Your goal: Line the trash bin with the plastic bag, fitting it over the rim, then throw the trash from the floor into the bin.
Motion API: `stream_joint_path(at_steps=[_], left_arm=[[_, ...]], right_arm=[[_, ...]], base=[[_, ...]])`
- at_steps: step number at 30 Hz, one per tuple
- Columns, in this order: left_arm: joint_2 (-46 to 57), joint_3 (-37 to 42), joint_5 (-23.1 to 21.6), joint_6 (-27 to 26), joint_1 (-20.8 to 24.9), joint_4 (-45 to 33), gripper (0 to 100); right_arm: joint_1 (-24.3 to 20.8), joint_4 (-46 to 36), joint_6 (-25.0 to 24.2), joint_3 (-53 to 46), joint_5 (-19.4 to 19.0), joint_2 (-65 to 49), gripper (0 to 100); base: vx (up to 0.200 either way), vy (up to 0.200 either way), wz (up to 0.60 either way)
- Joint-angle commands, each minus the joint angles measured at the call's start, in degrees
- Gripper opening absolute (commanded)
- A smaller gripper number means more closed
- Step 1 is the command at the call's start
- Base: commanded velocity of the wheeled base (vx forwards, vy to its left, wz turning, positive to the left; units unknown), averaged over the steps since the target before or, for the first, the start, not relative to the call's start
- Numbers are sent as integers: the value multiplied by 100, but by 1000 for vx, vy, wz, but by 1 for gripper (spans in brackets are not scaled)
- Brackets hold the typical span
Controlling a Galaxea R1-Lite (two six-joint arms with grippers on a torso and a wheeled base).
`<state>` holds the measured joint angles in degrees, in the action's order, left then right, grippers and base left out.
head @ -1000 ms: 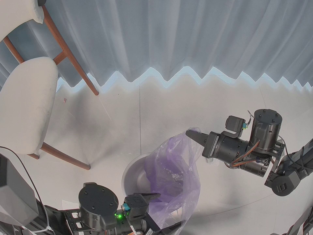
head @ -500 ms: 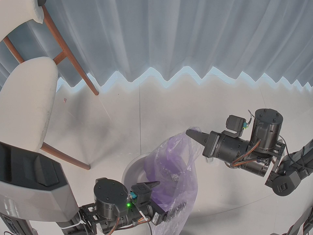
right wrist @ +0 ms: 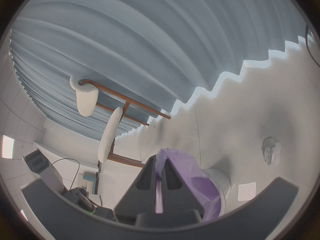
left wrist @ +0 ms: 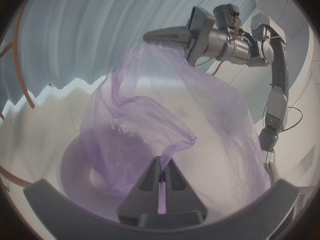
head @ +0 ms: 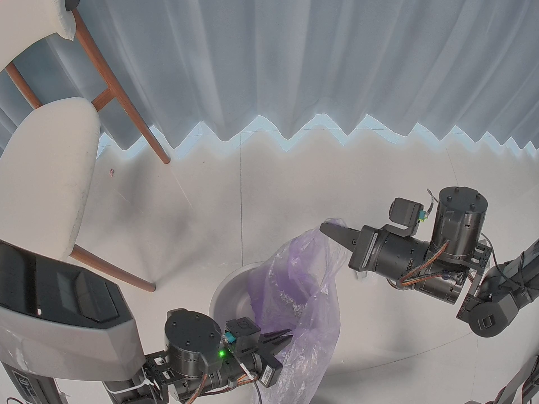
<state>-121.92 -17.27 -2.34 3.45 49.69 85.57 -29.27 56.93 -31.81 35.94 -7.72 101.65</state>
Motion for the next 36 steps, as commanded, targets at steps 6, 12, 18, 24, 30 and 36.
stream_joint_path(at_steps=[6,12,18,24,30,36], left_arm=[[722,-22,155,-99,-372,22,0],[1364,-30,146,-371,-777,-93,0],[1750,-57,102,-644,-1348,-198,0],[2146,-48,93,-644,-1313,-268,0],[2541,14,155,-661,-1524,-963,0],[2884,49,269,-1057,-2077,-1314,0]], right_arm=[[-44,-15,-10,10,-19,-110,0],[62,-33,-10,54,-19,-119,0],[343,-42,-10,203,-19,-242,0],[528,-50,-10,273,-37,-558,0],[659,-235,-10,353,-37,-628,0],[756,-270,-1,370,-63,-751,0]], base=[[0,0,0],[0,0,0],[0,0,0],[0,0,0],[0,0,0],[0,0,0]])
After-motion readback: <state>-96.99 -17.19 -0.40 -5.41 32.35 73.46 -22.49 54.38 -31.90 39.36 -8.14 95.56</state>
